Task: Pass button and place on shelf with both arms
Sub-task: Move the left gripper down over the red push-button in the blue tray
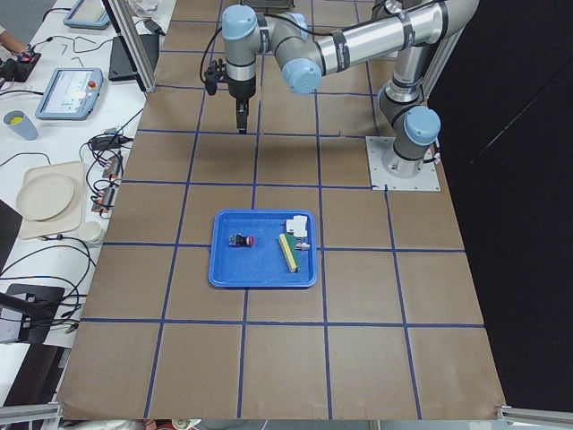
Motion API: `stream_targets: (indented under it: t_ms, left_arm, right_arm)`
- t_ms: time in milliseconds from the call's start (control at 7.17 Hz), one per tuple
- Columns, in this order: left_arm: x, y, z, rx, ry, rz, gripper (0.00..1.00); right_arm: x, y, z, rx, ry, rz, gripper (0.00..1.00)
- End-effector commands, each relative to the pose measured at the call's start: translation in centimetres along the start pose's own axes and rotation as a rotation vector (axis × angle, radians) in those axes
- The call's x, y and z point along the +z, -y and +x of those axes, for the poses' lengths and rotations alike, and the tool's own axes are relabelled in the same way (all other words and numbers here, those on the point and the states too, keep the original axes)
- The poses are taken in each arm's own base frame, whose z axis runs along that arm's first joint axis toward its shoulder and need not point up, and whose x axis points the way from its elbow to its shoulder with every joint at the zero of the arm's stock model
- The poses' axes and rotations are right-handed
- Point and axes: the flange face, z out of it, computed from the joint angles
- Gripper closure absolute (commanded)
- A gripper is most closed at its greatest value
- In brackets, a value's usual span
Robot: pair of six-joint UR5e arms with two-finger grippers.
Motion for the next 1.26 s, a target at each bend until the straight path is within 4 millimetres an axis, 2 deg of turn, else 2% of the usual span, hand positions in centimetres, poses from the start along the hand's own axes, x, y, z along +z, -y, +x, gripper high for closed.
stream_targets:
  t_ms: [0, 140, 279, 419, 558, 698, 837, 977, 1116]
  left_arm:
    - [6.4, 0.3, -10.7, 0.016, 0.006, -0.011, 0.00]
    - [8.5, -0.6, -14.4, -0.035, -0.006, -0.037, 0.00]
    - [11.5, -0.6, -18.3, -0.028, 0.021, 0.003, 0.00]
    - [14.3, -2.1, -21.9, 0.038, 0.013, 0.015, 0.00]
    - [16.4, -3.7, -23.3, 0.028, -0.024, 0.051, 0.00]
    - [18.6, -5.4, -23.1, 0.040, -0.002, 0.076, 0.01]
    - [20.4, -6.5, -22.2, 0.093, 0.032, 0.111, 0.01]
    - [22.1, -7.2, -21.3, 0.130, 0.007, 0.120, 0.02]
    - [22.7, -6.8, -21.5, 0.129, -0.017, 0.137, 0.02]
  right_arm:
    - [0.0, -0.1, 0.0, 0.013, 0.003, -0.007, 0.00]
    - [0.2, -0.2, 0.0, 0.014, 0.003, -0.015, 0.00]
    - [0.2, -0.1, 0.0, 0.014, 0.003, -0.016, 0.00]
    - [0.8, -0.3, 0.0, 0.014, 0.009, -0.028, 0.00]
    - [0.9, -0.5, 0.0, 0.014, 0.009, -0.033, 0.00]
    - [1.0, -0.4, -0.2, 0.013, 0.017, -0.032, 0.00]
    - [1.1, -0.4, -0.1, 0.016, 0.017, -0.035, 0.00]
    - [1.2, -0.5, -0.1, 0.016, 0.016, -0.048, 0.00]
    - [1.2, -0.5, -0.1, 0.015, 0.016, -0.048, 0.00]
